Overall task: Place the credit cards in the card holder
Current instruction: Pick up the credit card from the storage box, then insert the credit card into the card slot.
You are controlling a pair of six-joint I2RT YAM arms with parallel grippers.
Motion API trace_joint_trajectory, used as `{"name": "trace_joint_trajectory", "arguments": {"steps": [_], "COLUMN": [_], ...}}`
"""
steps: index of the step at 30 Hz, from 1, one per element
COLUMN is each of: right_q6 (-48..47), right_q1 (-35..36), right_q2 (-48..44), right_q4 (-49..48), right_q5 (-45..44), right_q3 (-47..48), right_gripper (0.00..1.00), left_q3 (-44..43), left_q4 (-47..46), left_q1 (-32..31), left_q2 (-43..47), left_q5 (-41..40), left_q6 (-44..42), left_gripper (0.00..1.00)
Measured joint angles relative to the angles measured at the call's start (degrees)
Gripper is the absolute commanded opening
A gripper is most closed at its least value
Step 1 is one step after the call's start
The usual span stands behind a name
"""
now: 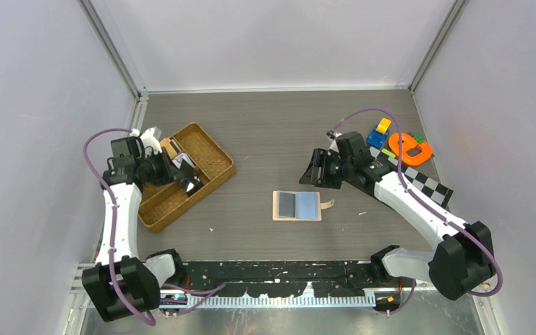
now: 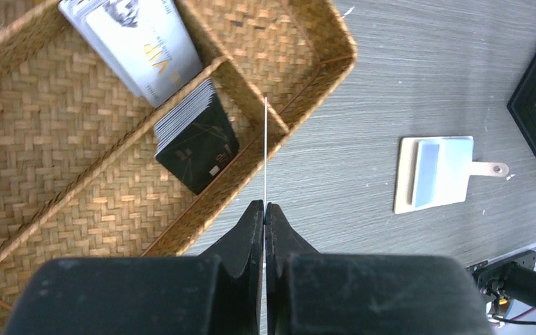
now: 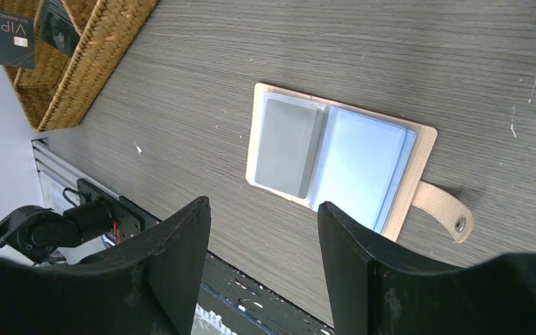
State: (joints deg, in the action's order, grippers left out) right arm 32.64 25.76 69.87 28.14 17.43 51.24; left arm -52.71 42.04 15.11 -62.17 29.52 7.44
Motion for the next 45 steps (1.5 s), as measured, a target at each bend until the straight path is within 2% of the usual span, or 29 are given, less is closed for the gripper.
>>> {"name": "trace_joint_trajectory", "arguments": {"steps": [4,8,12,15,21,25,31,34,39,40,42,45], "right_q6": [-0.26,-0.74,-0.96,-1.49,-3.04,-3.45,-2.56,-1.86,0.13,0.48,0.46,0.09], "right_q1": [0.00,0.00,0.96,3.02,9.55,13.25,14.14,14.16,14.21,14.23,14.25,14.32], "right_q2": [-0.48,-0.61,-0.63,-0.92,-0.96,-0.35,2.16,2.54,2.54,2.54,2.51,2.51], "right_q4": [-0.92,-3.67,-6.73,-7.82,-8.35,-8.87,-10.64,-11.74,-15.08,-15.23,-13.90,-10.14], "right_q5": [2.64,10.34,17.42,20.52,22.16,22.18,22.08,22.12,22.77,22.69,21.66,16.85], "right_q3": [0.22,1.22,2.75,3.67,5.25,6.03,6.12,5.97,5.20,5.16,5.22,6.32], "right_gripper": [0.63,0.64,0.71,0.72,0.72,0.70,0.56,0.45,0.11,0.03,0.01,0.01], "left_q3": [-1.29,-4.11,-6.34,-6.36,-6.36,-6.36,-6.12,-5.75,-5.33,-5.33,-5.33,-5.33], "left_q4": [-0.24,0.00,-0.24,-0.26,-1.40,-1.90,-4.24,-5.38,-6.21,-6.43,-6.69,-7.50], "left_q1": [-3.32,-11.15,-20.35,-25.27,-31.08,-33.51,-33.88,-33.90,-34.77,-35.19,-35.76,-36.94], "left_q2": [1.86,2.14,-0.07,-2.40,-6.54,-7.93,-7.93,-7.93,-8.11,-8.28,-8.90,-11.06], "left_q5": [1.75,5.09,13.60,21.51,32.65,36.87,39.82,40.24,39.95,39.56,37.68,33.27], "left_q6": [0.00,-1.09,-2.03,-2.08,-2.01,-2.03,-1.66,-1.20,-0.33,-0.28,-0.26,-0.02], "left_gripper": [0.00,0.00,0.00,0.00,0.00,0.00,0.00,0.00,0.00,0.01,0.17,0.56]}}
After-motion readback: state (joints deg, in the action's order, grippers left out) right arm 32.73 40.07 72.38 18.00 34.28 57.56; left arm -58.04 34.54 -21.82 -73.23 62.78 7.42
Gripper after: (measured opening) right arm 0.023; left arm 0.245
